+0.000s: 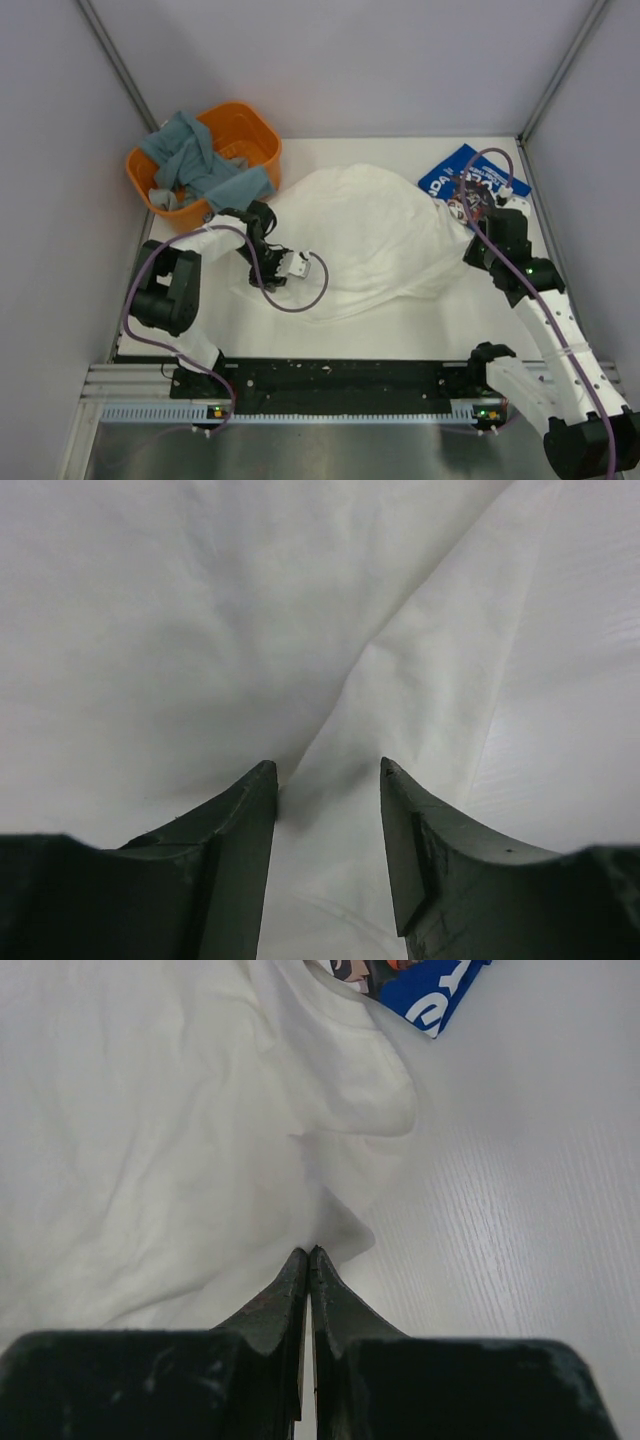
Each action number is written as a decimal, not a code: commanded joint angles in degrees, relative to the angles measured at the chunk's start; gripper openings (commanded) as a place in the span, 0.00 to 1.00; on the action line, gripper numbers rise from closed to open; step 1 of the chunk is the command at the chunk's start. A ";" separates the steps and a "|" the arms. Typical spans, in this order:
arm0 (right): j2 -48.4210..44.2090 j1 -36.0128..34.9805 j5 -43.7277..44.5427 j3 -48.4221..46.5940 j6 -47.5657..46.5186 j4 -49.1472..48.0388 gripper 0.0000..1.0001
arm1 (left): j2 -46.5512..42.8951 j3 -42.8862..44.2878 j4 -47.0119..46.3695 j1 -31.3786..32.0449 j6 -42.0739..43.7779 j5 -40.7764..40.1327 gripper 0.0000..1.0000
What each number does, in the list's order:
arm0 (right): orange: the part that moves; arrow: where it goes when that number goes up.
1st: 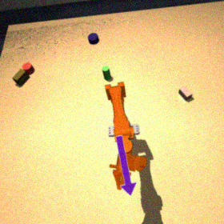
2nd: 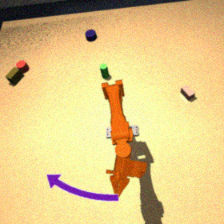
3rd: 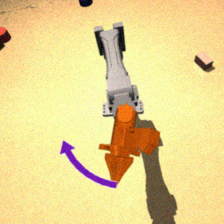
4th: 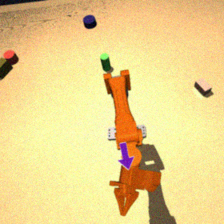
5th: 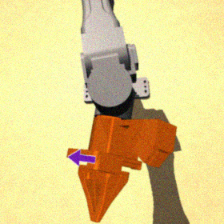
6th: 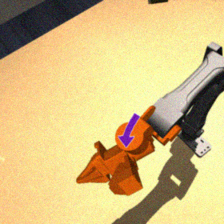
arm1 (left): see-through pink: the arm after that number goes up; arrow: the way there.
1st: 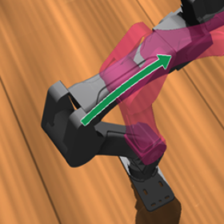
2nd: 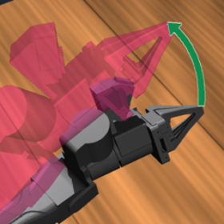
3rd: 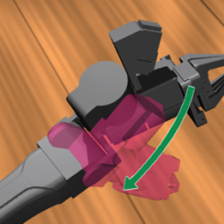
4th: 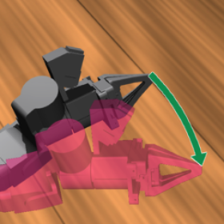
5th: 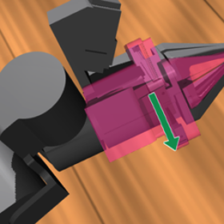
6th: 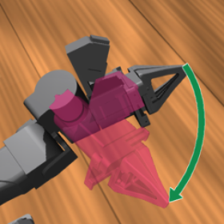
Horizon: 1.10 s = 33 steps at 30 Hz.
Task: Fold and stack the t-shirts
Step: Flatten out the tshirt
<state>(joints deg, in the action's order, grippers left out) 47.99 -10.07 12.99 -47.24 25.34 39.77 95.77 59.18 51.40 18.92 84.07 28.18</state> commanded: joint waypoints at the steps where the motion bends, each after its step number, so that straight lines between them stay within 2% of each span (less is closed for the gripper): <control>1: -1.58 1.10 0.89 -1.01 -1.35 -2.33 0.00 | 0.65 1.47 4.23 -0.02 2.32 -2.69 0.43; 3: -2.37 1.01 1.24 -1.36 -1.61 -2.33 0.00 | 0.83 1.64 5.03 -0.02 1.10 -3.92 0.27; 5: -3.33 1.10 1.59 -1.45 -1.70 -2.33 0.00 | 0.39 1.82 5.55 -0.02 -0.66 -5.67 0.02; 6: -3.77 1.10 1.51 -1.45 -1.79 -2.07 0.00 | 0.04 1.91 5.30 -0.11 -2.40 -6.82 0.00; 12: -8.43 1.01 -0.86 -3.90 -0.65 1.01 0.00 | -5.75 4.01 8.89 -3.26 -15.50 -8.59 0.00; 19: -15.90 1.10 -7.09 -10.05 0.50 5.75 0.00 | -23.58 1.03 10.21 -7.75 -29.03 -8.67 0.00; 22: -17.13 1.10 -12.10 -11.90 0.41 8.03 0.00 | -33.51 1.64 11.97 -7.93 -32.82 -9.37 0.00; 25: -18.89 1.01 -15.71 -14.62 -0.38 11.81 0.00 | -40.81 3.57 15.38 -7.93 -36.08 -13.49 0.00; 30: -23.02 1.10 -16.25 -21.12 -3.10 18.23 0.00 | -48.73 5.33 20.14 -7.93 -38.10 -19.74 0.00; 33: -24.60 1.10 -15.98 -25.25 -4.07 22.71 0.00 | -52.51 8.31 23.47 -7.93 -39.16 -19.66 0.00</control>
<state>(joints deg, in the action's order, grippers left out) 25.91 -9.56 -1.87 -65.71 23.55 57.12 46.87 63.02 69.14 11.14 48.34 11.44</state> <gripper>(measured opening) 0.005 0.012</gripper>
